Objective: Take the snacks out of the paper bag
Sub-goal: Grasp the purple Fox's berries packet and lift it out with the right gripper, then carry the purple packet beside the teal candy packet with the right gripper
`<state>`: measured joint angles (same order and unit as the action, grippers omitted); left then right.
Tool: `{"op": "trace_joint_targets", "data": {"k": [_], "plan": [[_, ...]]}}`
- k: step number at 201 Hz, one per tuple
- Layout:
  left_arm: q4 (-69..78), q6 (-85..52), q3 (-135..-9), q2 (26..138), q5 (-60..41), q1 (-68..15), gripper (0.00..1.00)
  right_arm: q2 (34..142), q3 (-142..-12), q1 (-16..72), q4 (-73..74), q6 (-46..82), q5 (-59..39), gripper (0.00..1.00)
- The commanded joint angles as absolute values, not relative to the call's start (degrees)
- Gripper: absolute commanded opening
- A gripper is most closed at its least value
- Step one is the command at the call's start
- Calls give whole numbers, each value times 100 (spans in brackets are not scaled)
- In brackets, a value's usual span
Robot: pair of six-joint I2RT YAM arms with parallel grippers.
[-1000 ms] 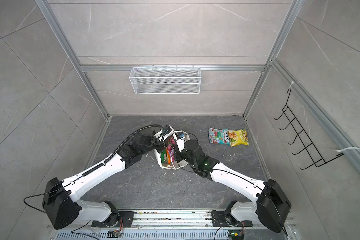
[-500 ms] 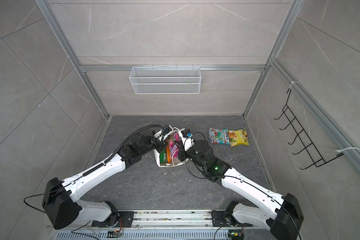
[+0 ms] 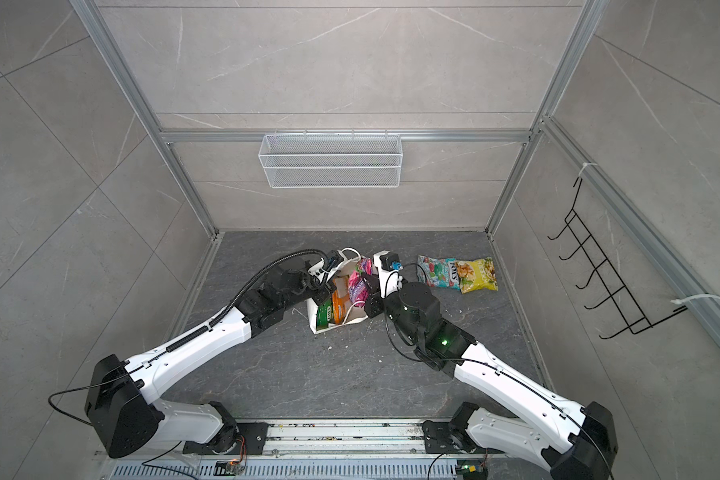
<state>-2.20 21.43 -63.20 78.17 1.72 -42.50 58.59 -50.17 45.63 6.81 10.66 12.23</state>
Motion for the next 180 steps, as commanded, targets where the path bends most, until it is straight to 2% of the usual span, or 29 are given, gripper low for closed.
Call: {"op": "trace_joint_targets", "data": {"k": [1,64,77,101,131,145,180], "plan": [[-44,2126,-6394,7760,159,-4280,0,5617,-5135,4499,1020,1501,1920,0],[-20,2127,-6393,7776,82,-4280,0,6266,-4856,4499,1720,1155,113,0],[4,2109,-6370,7753,98,-4280,0,6366,-4890,4508,1706,1134,29,0],[-97,2131,-6468,7736,66,-4279,0,6544,-4827,4504,1759,968,211,0],[-76,2192,-6519,7774,83,-4281,0,6766,-4983,4501,1375,1610,1466,0],[-70,2155,-6513,7787,45,-4282,0,6816,-5051,4510,1356,1791,1748,0],[-62,2136,-6508,7827,37,-4280,0,6843,-5420,4509,356,3370,3049,0]]}}
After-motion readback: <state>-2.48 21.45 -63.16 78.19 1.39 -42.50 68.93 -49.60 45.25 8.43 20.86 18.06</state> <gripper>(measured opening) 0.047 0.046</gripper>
